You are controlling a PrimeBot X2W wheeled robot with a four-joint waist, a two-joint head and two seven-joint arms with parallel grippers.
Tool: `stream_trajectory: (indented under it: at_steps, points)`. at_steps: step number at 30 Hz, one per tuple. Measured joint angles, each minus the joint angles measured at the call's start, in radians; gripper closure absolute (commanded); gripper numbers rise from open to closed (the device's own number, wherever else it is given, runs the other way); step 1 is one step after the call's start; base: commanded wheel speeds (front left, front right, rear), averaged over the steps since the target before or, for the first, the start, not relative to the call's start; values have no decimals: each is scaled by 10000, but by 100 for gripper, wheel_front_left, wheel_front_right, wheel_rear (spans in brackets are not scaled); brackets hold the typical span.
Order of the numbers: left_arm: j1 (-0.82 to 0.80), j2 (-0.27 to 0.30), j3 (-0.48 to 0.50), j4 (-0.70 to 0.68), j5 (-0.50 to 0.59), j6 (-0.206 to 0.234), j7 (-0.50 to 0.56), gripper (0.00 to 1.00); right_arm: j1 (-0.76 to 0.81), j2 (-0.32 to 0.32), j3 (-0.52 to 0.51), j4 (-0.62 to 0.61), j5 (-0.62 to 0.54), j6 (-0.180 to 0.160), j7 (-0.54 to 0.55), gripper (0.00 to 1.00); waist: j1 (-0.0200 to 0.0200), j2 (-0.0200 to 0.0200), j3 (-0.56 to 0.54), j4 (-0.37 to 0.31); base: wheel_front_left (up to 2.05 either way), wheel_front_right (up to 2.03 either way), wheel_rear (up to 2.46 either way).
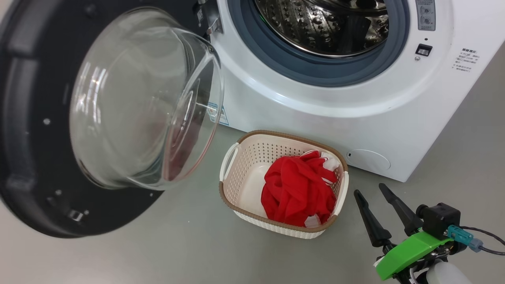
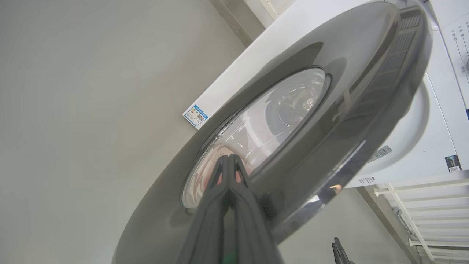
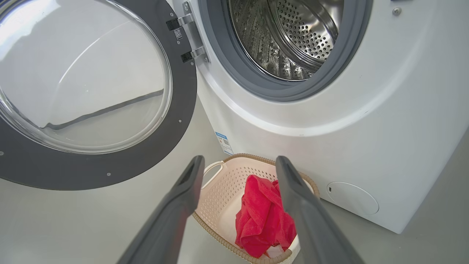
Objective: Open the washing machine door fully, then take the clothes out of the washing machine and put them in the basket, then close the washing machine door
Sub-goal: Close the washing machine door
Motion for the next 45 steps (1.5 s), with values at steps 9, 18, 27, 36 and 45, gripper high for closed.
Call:
stream_trajectory:
  at_steps: [9,18,27,36,45]
  points:
    - [703,-497,-424,-1791,-1218,-100,1081,100,44,96,-125,-25,-2,0,0,0,0,0,-132,-130,0,0,0]
    - [1221,-1243,-1409,-3818,-2194,-165,1492,100,104,194,-357,-94,-10,0,0,0,0,0,-179,-621,0,0,0]
    - [1202,-1918,-2253,-4918,-2334,-165,970,100,181,297,-652,-251,-90,0,0,0,-1,0,-25,-1421,0,0,0]
    - [627,-2500,-2882,-4932,-2094,-165,-150,100,98,456,-777,-326,-174,0,0,0,0,0,274,-2502,0,0,0]
    - [-549,-2778,-3361,-4027,-1799,-167,-1239,100,-298,652,-830,-401,-178,0,0,0,0,0,691,-3433,0,0,0]
